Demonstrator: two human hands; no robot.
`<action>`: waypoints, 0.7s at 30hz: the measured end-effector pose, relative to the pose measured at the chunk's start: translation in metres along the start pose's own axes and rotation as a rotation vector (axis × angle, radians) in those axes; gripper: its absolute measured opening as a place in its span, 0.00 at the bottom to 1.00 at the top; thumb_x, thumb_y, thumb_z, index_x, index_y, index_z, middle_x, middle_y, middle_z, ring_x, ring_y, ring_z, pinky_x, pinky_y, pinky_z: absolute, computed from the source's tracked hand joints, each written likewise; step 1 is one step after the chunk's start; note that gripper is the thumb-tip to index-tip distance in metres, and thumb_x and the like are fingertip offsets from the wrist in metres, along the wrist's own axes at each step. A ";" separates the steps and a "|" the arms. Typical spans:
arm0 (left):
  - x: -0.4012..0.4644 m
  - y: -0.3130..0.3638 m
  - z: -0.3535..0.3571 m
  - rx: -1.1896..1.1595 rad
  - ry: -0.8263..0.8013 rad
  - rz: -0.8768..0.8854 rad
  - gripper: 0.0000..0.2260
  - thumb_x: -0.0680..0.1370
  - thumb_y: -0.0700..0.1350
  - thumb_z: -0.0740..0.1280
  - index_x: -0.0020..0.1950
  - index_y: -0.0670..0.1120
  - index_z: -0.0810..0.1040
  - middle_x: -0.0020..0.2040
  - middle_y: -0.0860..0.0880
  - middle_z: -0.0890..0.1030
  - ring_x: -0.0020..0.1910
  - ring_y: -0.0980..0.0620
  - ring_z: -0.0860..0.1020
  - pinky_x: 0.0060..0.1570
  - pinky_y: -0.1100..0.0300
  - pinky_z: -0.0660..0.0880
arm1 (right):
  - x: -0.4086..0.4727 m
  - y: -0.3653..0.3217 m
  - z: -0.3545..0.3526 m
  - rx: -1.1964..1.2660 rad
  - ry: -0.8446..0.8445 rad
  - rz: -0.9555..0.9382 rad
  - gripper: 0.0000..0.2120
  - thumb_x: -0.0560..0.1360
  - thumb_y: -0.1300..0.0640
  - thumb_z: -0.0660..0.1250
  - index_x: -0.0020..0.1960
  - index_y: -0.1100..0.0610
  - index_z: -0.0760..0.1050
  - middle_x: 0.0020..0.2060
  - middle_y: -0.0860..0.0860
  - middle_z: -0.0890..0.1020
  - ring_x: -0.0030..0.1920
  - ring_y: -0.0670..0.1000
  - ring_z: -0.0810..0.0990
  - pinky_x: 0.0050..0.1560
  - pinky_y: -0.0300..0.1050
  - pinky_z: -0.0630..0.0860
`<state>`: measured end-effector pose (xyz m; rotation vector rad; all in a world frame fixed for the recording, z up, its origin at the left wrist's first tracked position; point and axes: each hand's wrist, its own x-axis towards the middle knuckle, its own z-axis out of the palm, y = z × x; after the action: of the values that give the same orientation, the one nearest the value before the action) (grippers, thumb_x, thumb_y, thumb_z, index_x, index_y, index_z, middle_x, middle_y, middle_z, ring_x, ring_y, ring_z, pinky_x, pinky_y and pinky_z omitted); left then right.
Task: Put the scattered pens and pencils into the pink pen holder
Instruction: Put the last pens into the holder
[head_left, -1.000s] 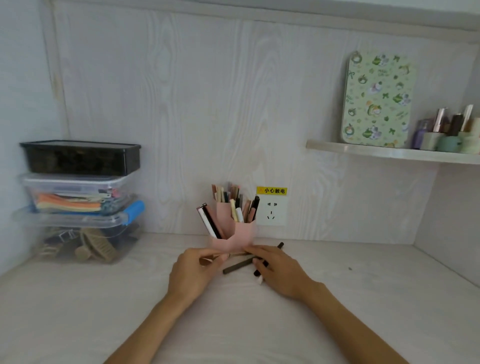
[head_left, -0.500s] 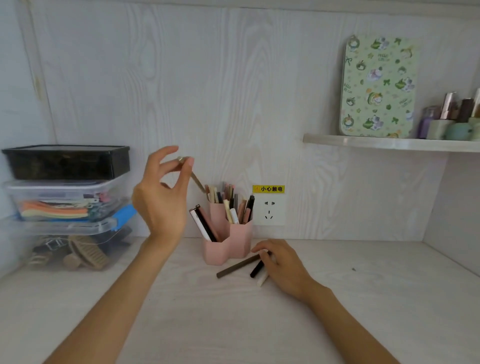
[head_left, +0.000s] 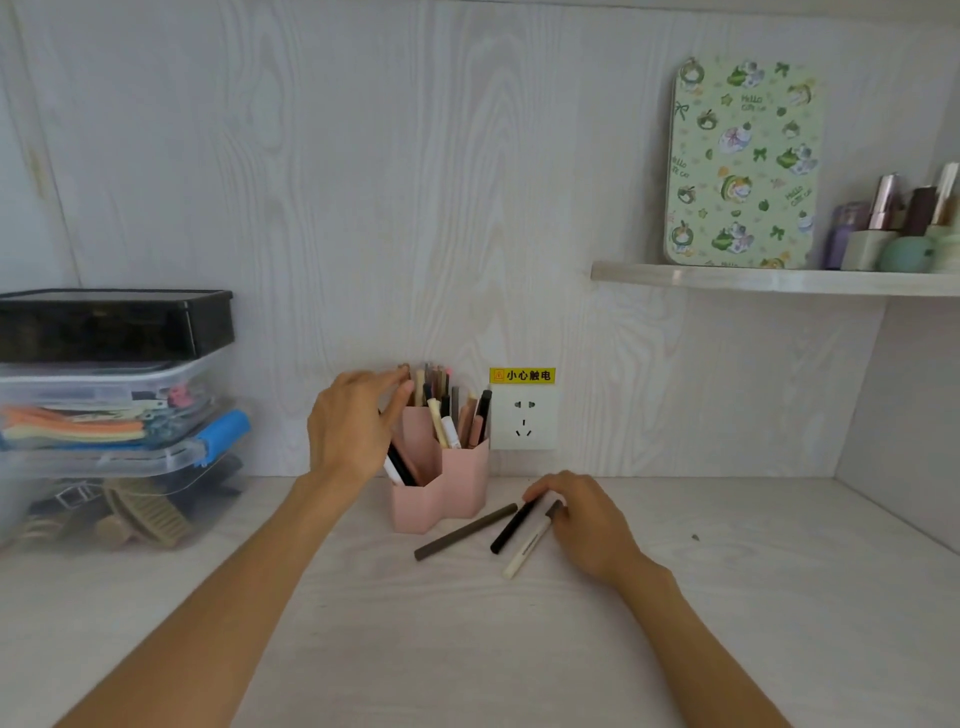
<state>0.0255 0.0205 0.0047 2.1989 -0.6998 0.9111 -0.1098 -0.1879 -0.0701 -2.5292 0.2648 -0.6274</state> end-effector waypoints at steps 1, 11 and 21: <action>-0.002 0.001 -0.003 0.050 -0.006 0.041 0.15 0.80 0.51 0.61 0.63 0.49 0.78 0.62 0.48 0.78 0.63 0.47 0.72 0.55 0.53 0.69 | -0.001 0.001 -0.001 -0.006 0.004 0.005 0.23 0.72 0.71 0.55 0.55 0.49 0.76 0.56 0.48 0.78 0.58 0.49 0.71 0.53 0.40 0.69; -0.101 0.009 -0.001 0.150 -0.461 0.095 0.12 0.76 0.57 0.63 0.54 0.53 0.78 0.52 0.57 0.78 0.50 0.55 0.74 0.39 0.62 0.69 | -0.003 -0.004 -0.001 -0.085 -0.146 -0.010 0.16 0.76 0.59 0.61 0.62 0.47 0.74 0.55 0.50 0.77 0.57 0.52 0.72 0.58 0.45 0.70; -0.094 -0.025 -0.015 -0.251 -0.353 -0.153 0.05 0.77 0.52 0.66 0.50 0.60 0.80 0.43 0.62 0.80 0.41 0.61 0.76 0.37 0.67 0.69 | -0.011 -0.013 -0.014 0.278 -0.149 0.070 0.13 0.72 0.59 0.71 0.55 0.49 0.79 0.41 0.47 0.81 0.43 0.44 0.77 0.45 0.26 0.69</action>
<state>-0.0221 0.0685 -0.0674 2.1685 -0.7497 0.3384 -0.1252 -0.1794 -0.0569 -2.2742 0.1968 -0.4145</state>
